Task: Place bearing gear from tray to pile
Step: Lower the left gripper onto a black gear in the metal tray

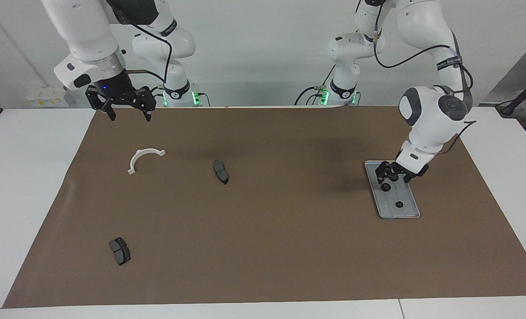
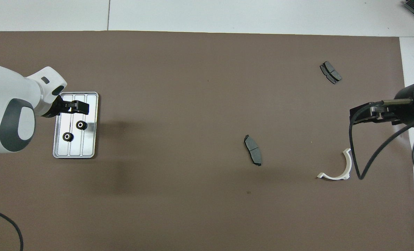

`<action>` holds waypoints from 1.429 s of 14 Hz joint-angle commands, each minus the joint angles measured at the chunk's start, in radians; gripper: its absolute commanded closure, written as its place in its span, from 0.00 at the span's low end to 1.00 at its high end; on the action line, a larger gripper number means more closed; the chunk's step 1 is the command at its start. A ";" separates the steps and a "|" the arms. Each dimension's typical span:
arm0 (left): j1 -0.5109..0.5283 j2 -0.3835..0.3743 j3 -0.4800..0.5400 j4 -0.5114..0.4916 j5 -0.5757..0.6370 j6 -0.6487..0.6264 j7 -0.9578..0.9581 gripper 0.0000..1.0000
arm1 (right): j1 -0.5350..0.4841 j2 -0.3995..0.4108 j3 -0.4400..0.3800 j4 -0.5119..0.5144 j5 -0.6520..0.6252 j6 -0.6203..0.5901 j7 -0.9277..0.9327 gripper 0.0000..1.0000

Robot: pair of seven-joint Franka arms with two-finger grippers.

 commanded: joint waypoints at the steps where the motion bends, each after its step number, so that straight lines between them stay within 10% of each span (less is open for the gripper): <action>1: 0.041 0.034 -0.002 0.000 -0.013 0.067 0.069 0.00 | -0.012 -0.015 0.002 -0.011 0.019 0.002 -0.032 0.00; 20: 0.054 0.169 -0.002 0.052 0.012 0.235 0.155 0.00 | -0.012 -0.015 0.002 -0.012 0.019 0.002 -0.032 0.00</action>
